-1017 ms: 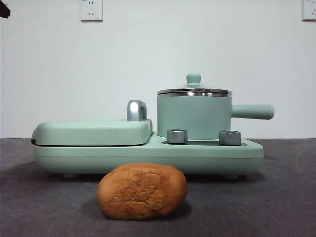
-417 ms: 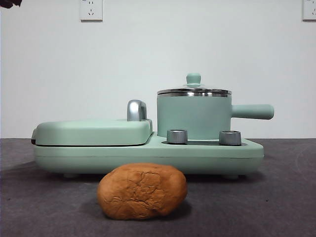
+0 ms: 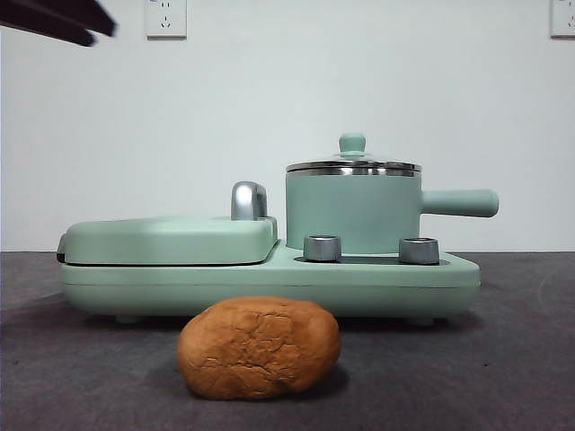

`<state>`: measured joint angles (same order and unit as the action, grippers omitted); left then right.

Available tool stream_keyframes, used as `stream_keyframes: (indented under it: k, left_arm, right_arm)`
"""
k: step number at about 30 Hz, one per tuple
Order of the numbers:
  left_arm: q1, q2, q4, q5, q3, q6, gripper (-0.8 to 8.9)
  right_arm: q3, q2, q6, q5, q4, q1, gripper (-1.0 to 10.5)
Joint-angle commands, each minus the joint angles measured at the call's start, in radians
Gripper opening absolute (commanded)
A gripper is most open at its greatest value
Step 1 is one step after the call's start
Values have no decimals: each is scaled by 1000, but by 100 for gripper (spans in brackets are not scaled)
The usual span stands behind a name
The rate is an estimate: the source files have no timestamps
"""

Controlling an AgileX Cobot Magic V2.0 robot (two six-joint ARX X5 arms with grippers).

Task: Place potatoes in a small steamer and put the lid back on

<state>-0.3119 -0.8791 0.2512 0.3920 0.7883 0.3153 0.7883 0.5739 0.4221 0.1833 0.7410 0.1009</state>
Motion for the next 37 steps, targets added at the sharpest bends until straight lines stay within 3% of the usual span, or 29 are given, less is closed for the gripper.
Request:
stream_keyframes:
  k: [1, 6, 14, 28, 37]
  left_arm:
    - [-42, -76, -63, -25, 43, -14, 245]
    - [-106, -222, -160, -79, 101, -23, 245]
    - [-170, -457, -271, -80, 238, -105, 245]
    - [-280, -848, -274, -80, 628, -149, 245]
    - [-297, -1014, -278, -80, 756, -148, 245]
  right_arm:
    - [18, 6, 0, 0, -8, 2, 243]
    - [18, 6, -3, 0, -8, 2, 243]
    - [18, 6, -3, 0, -10, 2, 243]
    - [18, 6, -3, 0, -40, 2, 243]
    - [18, 6, -3, 0, -39, 2, 243]
